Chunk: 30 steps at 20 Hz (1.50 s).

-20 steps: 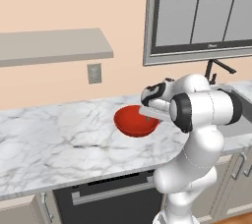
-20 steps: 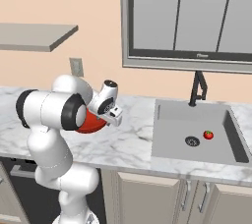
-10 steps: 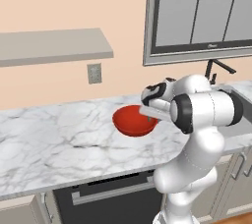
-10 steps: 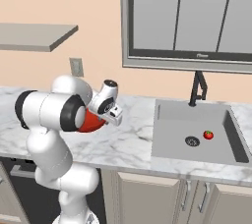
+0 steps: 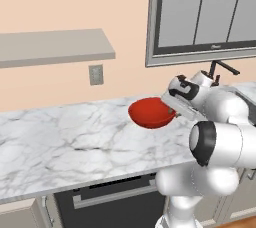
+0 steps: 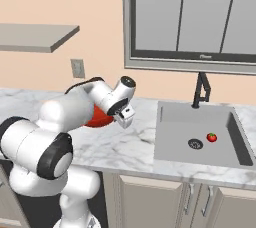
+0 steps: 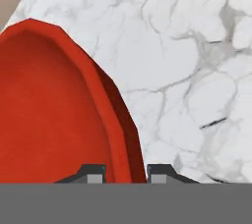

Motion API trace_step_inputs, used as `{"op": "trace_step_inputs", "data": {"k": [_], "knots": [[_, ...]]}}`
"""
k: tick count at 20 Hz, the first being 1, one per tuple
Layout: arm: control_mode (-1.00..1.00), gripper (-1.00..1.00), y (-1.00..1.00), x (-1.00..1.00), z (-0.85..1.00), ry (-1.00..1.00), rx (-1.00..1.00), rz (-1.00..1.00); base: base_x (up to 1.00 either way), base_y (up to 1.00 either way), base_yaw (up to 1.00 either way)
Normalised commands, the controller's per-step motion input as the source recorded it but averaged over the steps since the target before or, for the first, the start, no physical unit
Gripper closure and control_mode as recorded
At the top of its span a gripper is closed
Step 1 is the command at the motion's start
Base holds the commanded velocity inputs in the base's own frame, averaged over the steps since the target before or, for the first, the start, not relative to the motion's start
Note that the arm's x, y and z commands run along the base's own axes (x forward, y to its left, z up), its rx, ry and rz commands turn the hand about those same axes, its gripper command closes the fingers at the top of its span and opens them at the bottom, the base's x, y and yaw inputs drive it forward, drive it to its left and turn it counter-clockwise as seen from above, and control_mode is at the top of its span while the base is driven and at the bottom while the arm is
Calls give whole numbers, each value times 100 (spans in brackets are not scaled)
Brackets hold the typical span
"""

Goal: Clear the mugs and bowl far away from the sink.

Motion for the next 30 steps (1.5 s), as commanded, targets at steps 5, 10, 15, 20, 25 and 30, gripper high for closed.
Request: {"op": "trace_step_inputs", "data": {"k": [5,10,15,20,25,30], "knots": [[-100,100,-35,-56,90,4,23,-36,0,0,0],[-100,100,-4,-42,71,8,3,-25,0,0,0],[-100,100,0,-29,16,8,-10,-13,0,0,0],[-100,100,0,-60,-19,-1,-2,-13,0,0,0],[-100,100,0,-73,-14,-11,0,-8,0,0,0],[-100,100,9,-38,-1,-3,0,0,0,0,0]]}}
